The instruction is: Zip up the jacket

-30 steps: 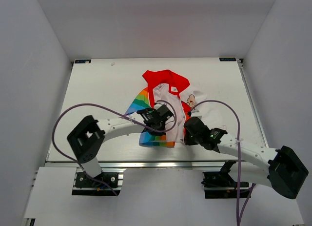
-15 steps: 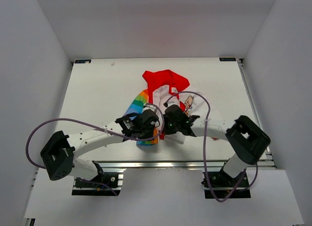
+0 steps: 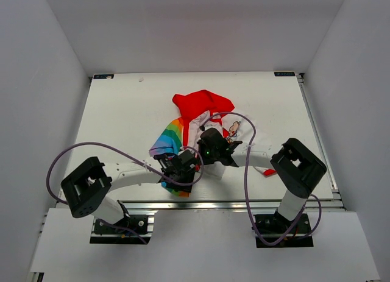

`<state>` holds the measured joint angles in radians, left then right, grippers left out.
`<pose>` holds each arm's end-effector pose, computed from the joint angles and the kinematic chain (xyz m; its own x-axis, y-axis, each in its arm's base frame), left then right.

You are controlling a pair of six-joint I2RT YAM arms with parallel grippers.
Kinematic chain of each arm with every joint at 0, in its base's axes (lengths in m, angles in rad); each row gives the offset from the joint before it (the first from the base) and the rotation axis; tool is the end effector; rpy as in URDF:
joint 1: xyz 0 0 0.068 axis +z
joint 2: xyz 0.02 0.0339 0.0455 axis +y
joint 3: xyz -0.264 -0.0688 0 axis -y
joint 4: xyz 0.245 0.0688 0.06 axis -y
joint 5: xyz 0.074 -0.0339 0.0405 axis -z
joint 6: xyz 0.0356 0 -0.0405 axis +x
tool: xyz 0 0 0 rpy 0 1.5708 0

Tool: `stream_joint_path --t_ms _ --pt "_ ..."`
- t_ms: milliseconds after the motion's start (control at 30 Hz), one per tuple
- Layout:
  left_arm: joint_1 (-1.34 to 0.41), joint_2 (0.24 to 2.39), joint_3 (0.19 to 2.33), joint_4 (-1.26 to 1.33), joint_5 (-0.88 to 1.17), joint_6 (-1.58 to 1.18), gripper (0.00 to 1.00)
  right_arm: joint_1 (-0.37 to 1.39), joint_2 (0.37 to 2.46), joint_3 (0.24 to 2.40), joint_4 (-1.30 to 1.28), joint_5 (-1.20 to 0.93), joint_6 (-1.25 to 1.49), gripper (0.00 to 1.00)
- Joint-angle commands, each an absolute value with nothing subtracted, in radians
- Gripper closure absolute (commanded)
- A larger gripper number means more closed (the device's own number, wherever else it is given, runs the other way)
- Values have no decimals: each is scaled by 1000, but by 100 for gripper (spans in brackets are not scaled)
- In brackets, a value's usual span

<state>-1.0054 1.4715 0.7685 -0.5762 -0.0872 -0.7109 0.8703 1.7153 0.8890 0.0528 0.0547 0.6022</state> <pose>0.1371 -0.2103 0.1587 -0.9290 0.2508 -0.2723 0.2924 0.9482 -0.1244 0.2249 0.2637 0.1587 -0.7893 -0.0586 -0.6112 -0.3532 0.8576 0.3738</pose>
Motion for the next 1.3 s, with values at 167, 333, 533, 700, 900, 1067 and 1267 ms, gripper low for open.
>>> stream_joint_path --t_ms 167,333,533,700,900,1067,1267 --pt "-1014 1428 778 -560 -80 -788 25 870 1694 870 54 97 607 100" --pt "-1025 1445 785 -623 -190 -853 31 870 1686 861 57 106 600 100" --pt "-1064 1445 775 -620 -207 -874 32 870 1692 853 55 124 597 100" --pt "-1081 1535 781 -672 -276 -902 40 870 1690 851 52 138 598 100" --pt "-1098 1618 788 -675 -281 -910 44 870 1678 845 26 187 600 100" --pt "-1108 1667 784 -698 -293 -945 53 870 1661 828 37 186 611 100" --pt "-1108 1638 746 -640 -261 -933 85 870 1648 830 38 170 604 100"
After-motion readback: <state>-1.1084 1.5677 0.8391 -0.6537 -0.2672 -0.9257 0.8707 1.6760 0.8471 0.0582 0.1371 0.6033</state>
